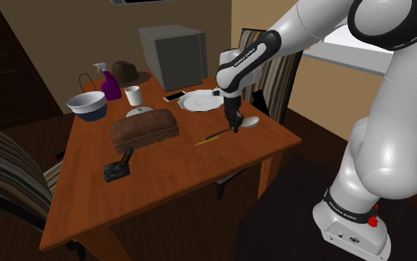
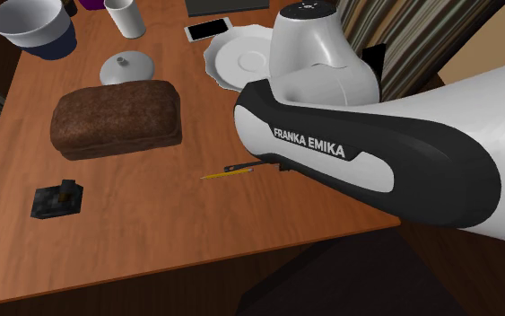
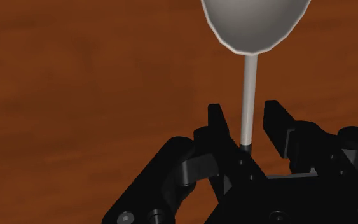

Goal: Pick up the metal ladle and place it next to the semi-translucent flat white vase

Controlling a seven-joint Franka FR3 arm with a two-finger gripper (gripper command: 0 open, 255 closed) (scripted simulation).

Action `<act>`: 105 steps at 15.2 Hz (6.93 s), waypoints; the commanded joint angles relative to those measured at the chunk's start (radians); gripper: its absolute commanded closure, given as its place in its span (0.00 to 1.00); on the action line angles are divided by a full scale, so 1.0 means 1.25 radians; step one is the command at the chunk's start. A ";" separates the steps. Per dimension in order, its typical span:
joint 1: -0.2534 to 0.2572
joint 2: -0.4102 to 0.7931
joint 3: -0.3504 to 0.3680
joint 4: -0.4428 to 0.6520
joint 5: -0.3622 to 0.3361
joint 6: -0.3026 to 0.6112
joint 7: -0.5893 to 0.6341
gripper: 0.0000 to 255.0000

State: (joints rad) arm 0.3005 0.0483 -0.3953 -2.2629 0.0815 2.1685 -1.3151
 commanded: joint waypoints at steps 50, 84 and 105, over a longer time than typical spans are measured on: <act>0.034 0.299 0.070 0.706 0.090 -0.413 0.136 1.00; 0.033 0.510 0.099 0.777 0.140 -0.275 0.147 1.00; 0.018 0.510 0.096 0.879 0.134 -0.376 0.156 0.00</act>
